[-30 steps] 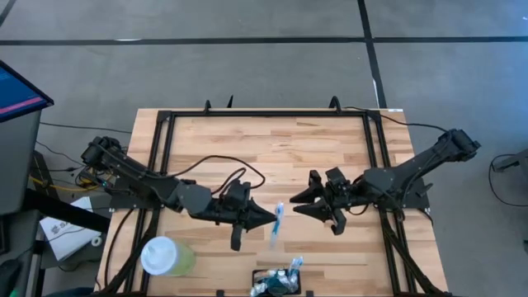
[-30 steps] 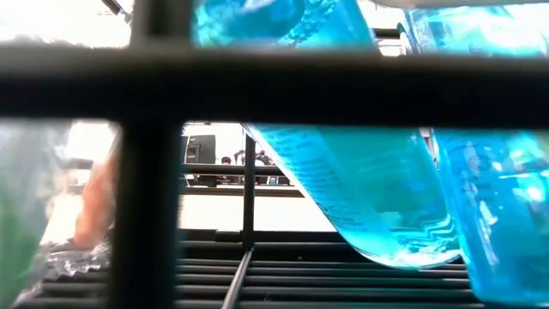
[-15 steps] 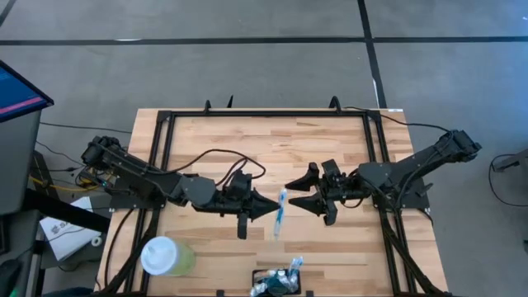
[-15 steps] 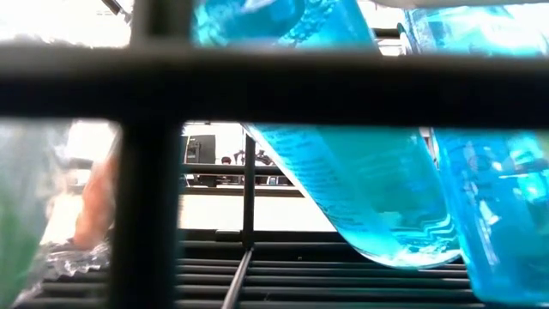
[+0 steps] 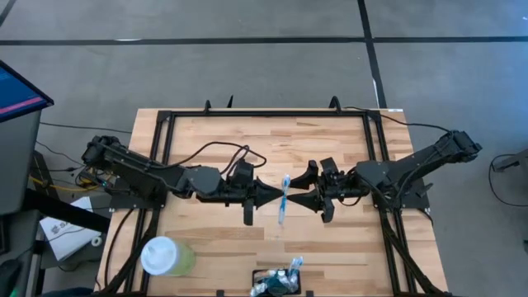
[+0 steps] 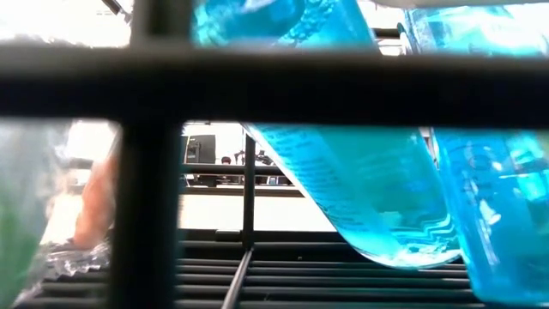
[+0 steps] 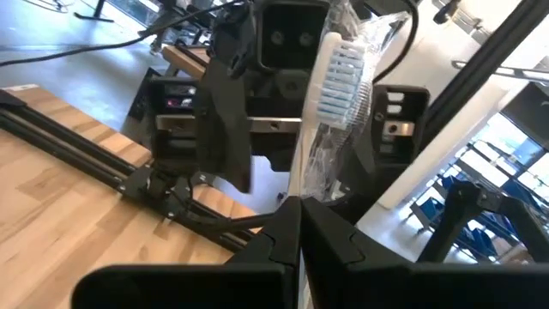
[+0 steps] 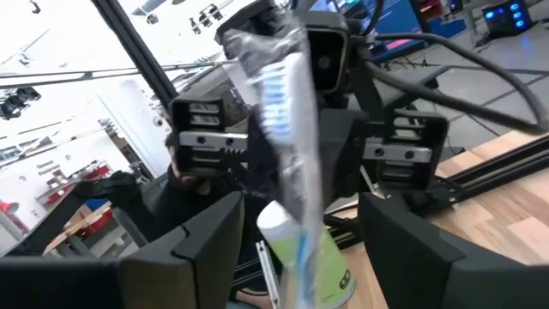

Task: Pick & Place toothbrushing station
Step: Put the blue toothbrush into the black wire organizer

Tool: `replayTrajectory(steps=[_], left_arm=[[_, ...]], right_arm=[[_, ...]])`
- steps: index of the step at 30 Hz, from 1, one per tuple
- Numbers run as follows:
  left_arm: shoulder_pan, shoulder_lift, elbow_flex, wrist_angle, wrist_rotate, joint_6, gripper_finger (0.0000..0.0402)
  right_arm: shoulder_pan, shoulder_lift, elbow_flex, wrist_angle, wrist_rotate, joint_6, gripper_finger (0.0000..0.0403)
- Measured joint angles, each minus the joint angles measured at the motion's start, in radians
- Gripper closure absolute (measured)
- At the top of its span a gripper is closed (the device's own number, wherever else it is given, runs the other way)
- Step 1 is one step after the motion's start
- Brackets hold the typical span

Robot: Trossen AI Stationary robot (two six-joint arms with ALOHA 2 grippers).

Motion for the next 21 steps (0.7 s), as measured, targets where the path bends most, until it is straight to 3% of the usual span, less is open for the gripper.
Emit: replayTrajectory(steps=[14,21], left_arm=[[0.025,0.005,0.000,-0.013,-0.009,-0.019,0.0401],[0.038,0.005,0.000,-0.024,0.003,-0.019,0.0401]], right_arm=[[-0.037,0.000,0.000,0.000,-0.018,0.000,0.0189],[-0.060,0.000,0.000,0.000,-0.013,0.027,0.0217]])
